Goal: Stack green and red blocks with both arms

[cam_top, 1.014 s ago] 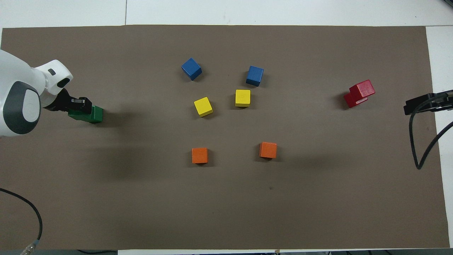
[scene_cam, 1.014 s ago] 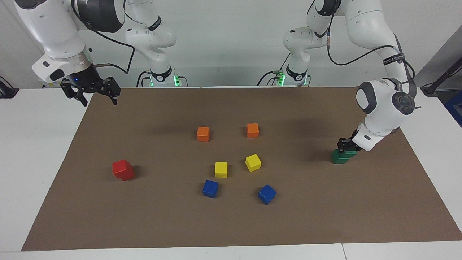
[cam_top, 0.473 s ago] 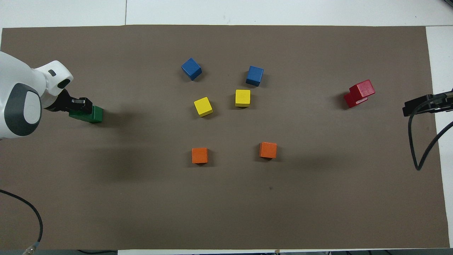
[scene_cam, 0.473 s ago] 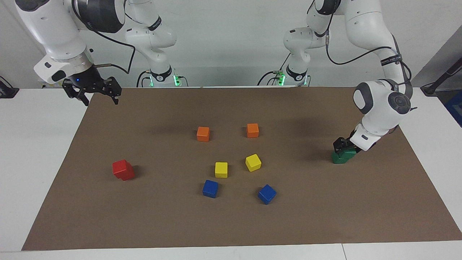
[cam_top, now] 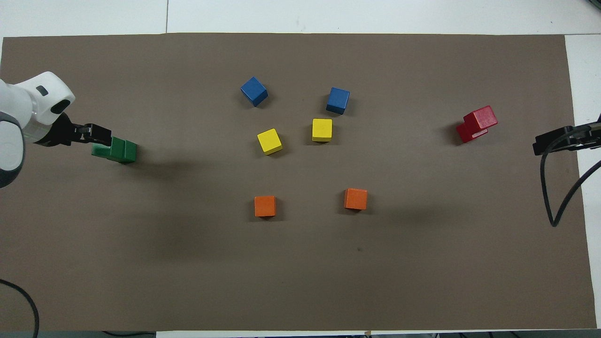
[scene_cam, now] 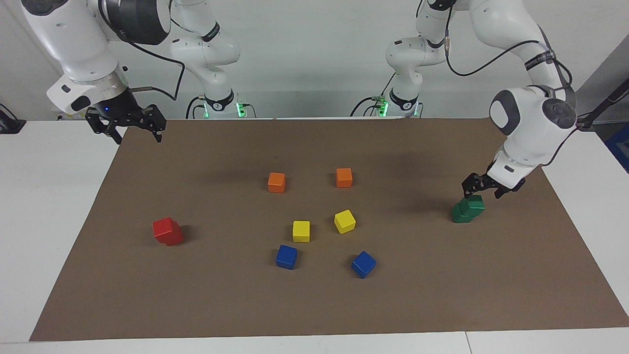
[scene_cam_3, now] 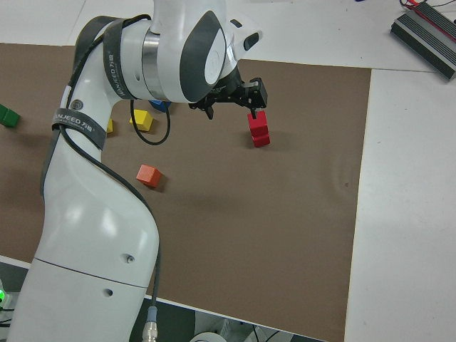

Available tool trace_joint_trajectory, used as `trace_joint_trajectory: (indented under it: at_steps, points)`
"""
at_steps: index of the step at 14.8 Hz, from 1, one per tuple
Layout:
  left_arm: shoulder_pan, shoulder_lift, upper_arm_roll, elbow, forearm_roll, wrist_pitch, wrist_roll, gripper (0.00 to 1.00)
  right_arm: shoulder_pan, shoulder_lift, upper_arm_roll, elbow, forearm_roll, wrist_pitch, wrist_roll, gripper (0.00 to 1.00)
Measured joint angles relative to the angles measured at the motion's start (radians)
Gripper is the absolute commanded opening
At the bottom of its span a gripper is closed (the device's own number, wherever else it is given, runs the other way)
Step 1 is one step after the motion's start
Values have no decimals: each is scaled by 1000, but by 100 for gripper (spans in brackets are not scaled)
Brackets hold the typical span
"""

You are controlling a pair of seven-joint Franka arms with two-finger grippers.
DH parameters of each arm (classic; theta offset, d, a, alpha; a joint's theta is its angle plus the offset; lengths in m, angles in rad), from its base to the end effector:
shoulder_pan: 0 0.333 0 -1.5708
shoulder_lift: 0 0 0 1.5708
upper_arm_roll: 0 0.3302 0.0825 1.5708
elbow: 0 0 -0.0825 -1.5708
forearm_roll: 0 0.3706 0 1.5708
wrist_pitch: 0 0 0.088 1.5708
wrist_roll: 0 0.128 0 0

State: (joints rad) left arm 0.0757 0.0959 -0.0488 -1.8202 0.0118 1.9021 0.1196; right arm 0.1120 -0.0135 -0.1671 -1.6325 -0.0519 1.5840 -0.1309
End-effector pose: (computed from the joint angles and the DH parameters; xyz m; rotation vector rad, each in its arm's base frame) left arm 0.5763 0.0174 0.4768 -3.1324 0.1511 0.0224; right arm 0.5345 -0.0367 0.5979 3.0925 0.1198 -0.0613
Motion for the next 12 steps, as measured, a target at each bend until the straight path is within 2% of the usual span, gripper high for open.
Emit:
trace_joint_trajectory:
  at_steps: [2, 4, 6, 12]
  points:
    - [-1, -77, -2, 7, 0, -83, 0, 100, 0, 0, 0, 0, 0, 0, 0, 100]
    - [-5, -120, -5, 31, -1, -158, 0, 100, 0, 0, 0, 0, 3, 0, 0, 100]
    - [-15, -125, -5, 63, -1, -200, -11, 100, 0, 0, 0, 0, 18, 0, 0, 100]
    - [-21, -107, 5, 99, -2, -215, -22, 100, 0, 0, 0, 0, 28, 0, 0, 100]
